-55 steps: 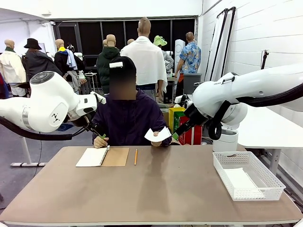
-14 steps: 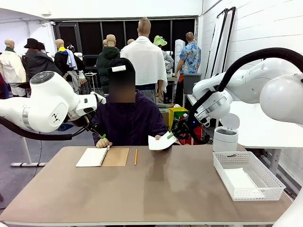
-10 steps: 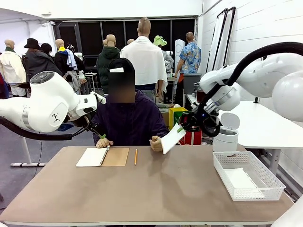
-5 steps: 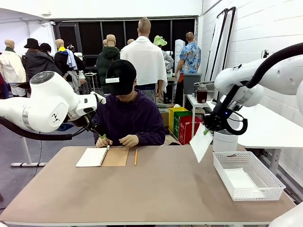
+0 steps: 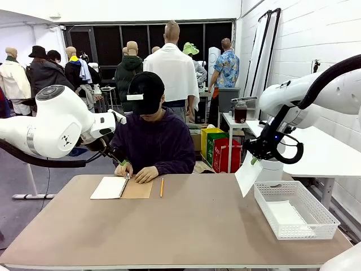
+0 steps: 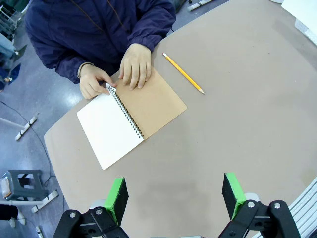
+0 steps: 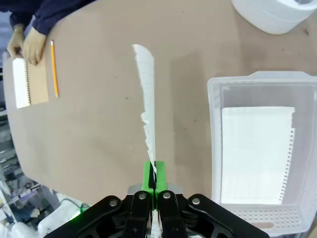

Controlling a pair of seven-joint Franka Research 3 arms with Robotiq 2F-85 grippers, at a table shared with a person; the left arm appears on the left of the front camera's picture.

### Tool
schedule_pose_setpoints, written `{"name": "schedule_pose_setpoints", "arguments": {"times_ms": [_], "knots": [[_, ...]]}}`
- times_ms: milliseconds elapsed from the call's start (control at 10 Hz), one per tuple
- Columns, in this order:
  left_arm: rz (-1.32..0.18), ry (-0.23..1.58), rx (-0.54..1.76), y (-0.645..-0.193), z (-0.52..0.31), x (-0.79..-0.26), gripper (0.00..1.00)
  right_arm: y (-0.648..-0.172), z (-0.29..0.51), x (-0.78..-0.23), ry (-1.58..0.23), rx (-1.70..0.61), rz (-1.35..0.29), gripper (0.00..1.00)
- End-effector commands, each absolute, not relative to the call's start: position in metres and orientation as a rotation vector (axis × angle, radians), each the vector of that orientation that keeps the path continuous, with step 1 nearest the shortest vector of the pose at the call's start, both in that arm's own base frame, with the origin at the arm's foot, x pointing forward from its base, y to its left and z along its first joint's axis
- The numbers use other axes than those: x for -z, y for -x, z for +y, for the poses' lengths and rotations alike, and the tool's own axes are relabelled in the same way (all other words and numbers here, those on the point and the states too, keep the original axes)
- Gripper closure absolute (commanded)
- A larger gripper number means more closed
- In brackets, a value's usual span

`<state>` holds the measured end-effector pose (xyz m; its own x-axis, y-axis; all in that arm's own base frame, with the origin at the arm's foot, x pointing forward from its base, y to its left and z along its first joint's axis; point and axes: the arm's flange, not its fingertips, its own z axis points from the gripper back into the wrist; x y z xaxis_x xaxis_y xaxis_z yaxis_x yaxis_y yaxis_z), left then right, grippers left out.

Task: Sort the paper based on its condition.
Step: If a person hands you a paper, place it in the Organizing basket , and if it's crumpled, put it in the Trash can.

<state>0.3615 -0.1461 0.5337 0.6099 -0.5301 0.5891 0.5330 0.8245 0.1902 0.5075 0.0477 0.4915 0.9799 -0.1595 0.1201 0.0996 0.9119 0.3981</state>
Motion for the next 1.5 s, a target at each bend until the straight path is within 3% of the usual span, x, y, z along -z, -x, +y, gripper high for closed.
{"name": "schedule_pose_setpoints", "arguments": {"times_ms": [0, 800, 1400], "knots": [[-0.676, 0.006, 0.612, -0.363, -0.145, -0.534, 0.00, -0.509, 0.044, -0.491, -0.401, 0.127, -0.156, 1.00], [-0.676, 0.006, 0.612, -0.363, -0.145, -0.534, 0.00, -0.463, 0.000, -0.490, -0.344, 0.085, -0.175, 1.00], [-0.676, 0.006, 0.612, -0.363, -0.145, -0.534, 0.00, -0.462, -0.038, -0.460, -0.294, 0.006, -0.179, 1.00]]}}
